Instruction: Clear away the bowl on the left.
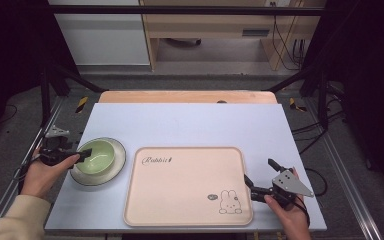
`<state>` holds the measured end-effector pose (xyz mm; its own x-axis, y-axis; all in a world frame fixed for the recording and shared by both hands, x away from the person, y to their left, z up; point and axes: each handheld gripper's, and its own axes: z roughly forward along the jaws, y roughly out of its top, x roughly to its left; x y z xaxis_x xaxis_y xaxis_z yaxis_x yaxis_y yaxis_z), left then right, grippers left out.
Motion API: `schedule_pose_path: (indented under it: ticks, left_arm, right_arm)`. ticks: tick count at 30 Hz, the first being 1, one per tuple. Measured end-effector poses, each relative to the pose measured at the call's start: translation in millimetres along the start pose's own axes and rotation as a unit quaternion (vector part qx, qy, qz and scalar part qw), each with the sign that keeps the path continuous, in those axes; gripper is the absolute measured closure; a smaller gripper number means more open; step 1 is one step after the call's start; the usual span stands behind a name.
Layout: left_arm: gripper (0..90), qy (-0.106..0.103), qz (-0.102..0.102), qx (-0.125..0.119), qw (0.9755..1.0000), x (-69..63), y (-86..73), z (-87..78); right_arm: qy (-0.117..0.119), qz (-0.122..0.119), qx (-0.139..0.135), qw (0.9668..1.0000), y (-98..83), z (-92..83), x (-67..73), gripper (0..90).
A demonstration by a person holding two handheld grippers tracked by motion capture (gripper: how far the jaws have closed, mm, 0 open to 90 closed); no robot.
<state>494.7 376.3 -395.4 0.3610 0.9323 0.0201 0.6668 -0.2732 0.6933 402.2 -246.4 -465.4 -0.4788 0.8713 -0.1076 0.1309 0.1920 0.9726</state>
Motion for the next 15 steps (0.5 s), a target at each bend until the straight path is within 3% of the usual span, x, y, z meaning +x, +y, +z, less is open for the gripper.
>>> schedule_pose_path:
  ticks: [6,8,11,15]
  left_arm:
    - [31.9,-0.007,-0.011,0.039,0.9992,5.1,-1.2,9.4]
    - [37.0,-0.009,-0.020,0.041,0.9989,5.2,-1.2,13.3]
    - [38.4,-0.008,-0.015,0.053,0.9985,6.2,-0.8,17.6]
    - [50.6,-0.007,-0.026,0.054,0.9982,9.5,-2.3,21.0]
  right_arm:
    - [0.000,0.000,0.001,1.0000,-0.2,-0.1,-0.5,4.4]
    - [0.001,-0.001,0.000,1.0000,0.1,-0.3,-0.1,4.3]
    - [0.003,-0.002,0.001,1.0000,0.0,-0.2,0.0,4.4]
    - [0.004,-0.001,0.001,1.0000,0.4,-0.6,0.4,4.3]
